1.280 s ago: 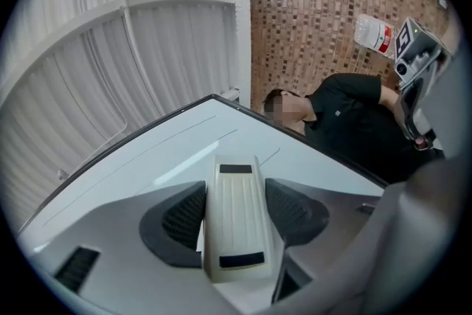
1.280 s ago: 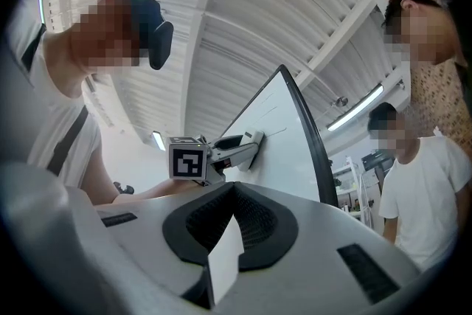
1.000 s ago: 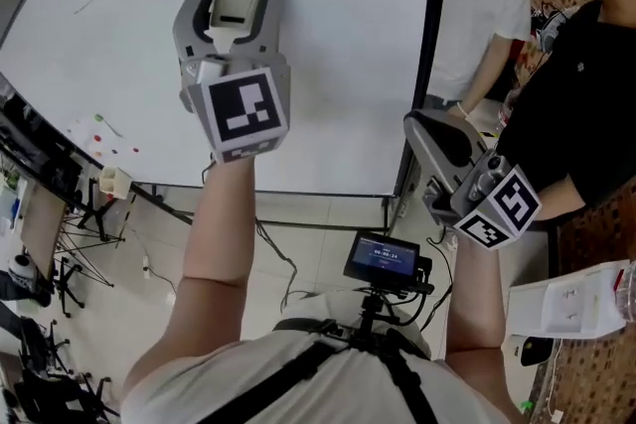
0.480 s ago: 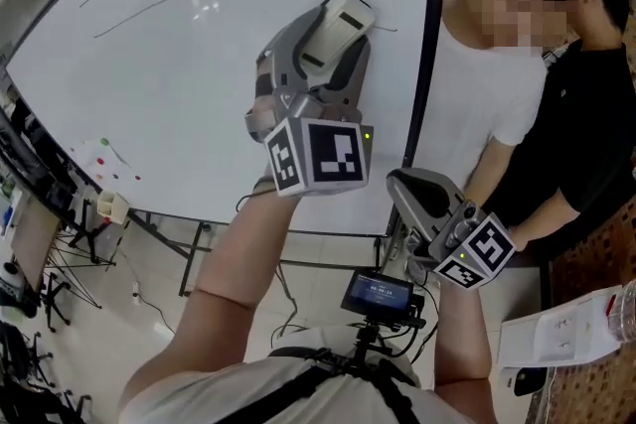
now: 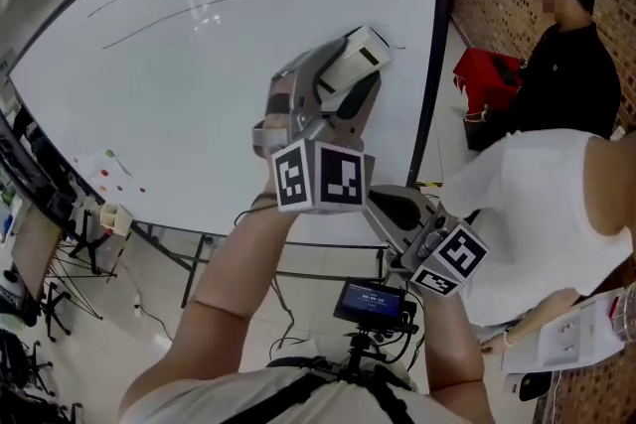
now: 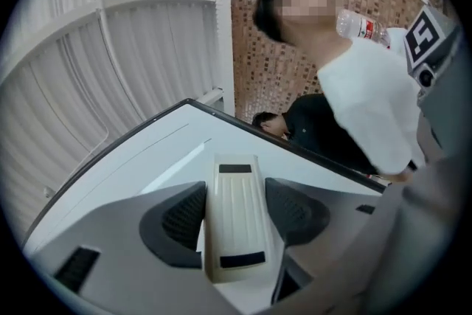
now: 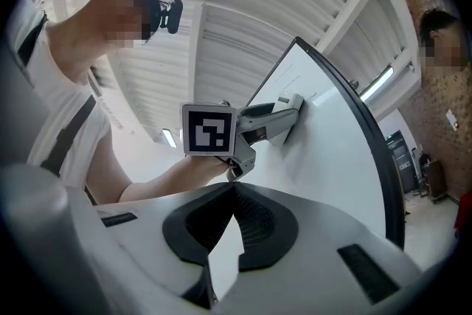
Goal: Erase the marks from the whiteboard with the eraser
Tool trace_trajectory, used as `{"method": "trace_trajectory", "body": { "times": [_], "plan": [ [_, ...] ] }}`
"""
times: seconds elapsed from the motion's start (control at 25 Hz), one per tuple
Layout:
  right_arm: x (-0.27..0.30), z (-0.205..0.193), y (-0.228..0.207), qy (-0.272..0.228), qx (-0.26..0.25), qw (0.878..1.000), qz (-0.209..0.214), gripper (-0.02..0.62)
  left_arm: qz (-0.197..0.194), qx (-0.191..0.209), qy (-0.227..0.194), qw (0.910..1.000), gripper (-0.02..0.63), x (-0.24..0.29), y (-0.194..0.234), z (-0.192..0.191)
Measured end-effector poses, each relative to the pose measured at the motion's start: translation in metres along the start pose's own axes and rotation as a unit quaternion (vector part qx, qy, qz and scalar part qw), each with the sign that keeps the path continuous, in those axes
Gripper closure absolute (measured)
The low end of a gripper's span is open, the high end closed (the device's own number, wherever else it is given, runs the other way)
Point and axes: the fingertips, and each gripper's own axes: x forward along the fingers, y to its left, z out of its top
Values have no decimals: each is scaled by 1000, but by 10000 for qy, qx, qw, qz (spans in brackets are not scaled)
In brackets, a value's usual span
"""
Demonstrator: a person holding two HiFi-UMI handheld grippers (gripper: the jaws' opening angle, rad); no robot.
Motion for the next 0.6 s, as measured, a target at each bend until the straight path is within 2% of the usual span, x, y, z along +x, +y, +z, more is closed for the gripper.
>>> {"method": "trace_trajectory", "body": {
  "times": [0.16,0.28,0.44,0.6],
  "plan": [
    [3,-1,-1,-33,-12,10000,-62,580,290,-82,-136,9995,325,4,18,8],
    [0,-5,-6,-45,-4,9999,-163,580,285,10,-327,9991,324,15,19,25],
    [-9,-6,-15,-57,44,9995,-313,580,-184,701,-328,9968,325,31,-15,46],
    [-13,-6,-17,-49,67,9994,-339,580,-1001,1230,-220,9871,325,32,-72,43]
  ]
}}
